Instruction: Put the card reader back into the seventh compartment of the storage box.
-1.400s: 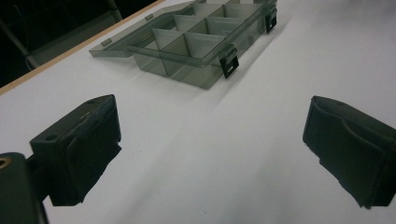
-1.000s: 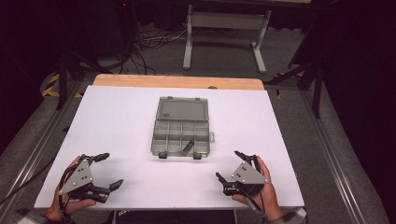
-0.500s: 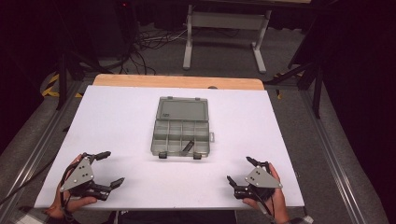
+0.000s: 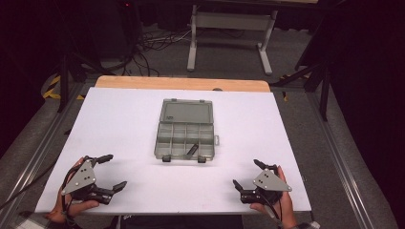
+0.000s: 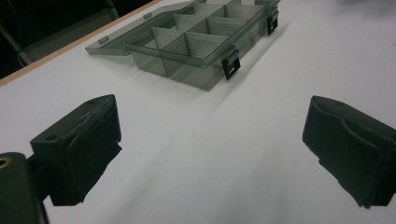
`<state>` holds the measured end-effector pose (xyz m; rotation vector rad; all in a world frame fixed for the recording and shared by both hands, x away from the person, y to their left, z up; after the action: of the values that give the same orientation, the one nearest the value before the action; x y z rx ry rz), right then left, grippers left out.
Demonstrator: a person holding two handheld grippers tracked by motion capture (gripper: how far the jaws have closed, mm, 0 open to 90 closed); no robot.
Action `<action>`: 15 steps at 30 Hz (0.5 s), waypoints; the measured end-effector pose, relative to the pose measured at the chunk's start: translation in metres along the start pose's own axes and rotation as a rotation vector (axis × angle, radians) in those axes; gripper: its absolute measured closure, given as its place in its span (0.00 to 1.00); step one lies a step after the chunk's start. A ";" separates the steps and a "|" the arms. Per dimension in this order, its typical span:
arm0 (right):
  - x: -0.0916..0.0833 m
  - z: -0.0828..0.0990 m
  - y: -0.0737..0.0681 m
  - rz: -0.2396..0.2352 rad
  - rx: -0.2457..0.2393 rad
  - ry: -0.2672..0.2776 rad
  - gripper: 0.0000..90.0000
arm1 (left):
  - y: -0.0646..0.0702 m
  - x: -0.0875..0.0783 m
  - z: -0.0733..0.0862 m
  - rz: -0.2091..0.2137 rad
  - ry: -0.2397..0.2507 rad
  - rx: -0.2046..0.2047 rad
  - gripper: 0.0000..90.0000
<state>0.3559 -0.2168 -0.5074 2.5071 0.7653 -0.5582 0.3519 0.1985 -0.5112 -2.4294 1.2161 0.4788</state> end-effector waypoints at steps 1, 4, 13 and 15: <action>0.000 0.000 0.000 0.000 0.000 0.000 0.07 | 0.000 0.000 0.000 0.000 0.000 0.000 0.06; 0.000 0.000 0.000 0.017 -0.006 -0.007 0.07 | 0.002 0.001 -0.001 0.014 0.003 0.009 0.06; -0.001 0.002 -0.002 0.023 -0.009 -0.019 0.07 | 0.003 0.004 -0.001 0.025 -0.004 0.018 0.06; -0.001 0.003 -0.004 0.012 -0.017 -0.026 0.08 | 0.004 0.004 -0.002 0.024 -0.005 0.023 0.07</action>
<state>0.3519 -0.2153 -0.5107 2.4824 0.7422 -0.5770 0.3515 0.1922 -0.5120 -2.3957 1.2426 0.4754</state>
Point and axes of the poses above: each handheld gripper's, and its own axes: x roughly forward along the jaws, z roughly out of its underside, y roughly to its right, the point moved 9 cm from there along x, roughly forward along the jaws, and after that the axes turned 5 degrees about -y, right-handed, at the moved point
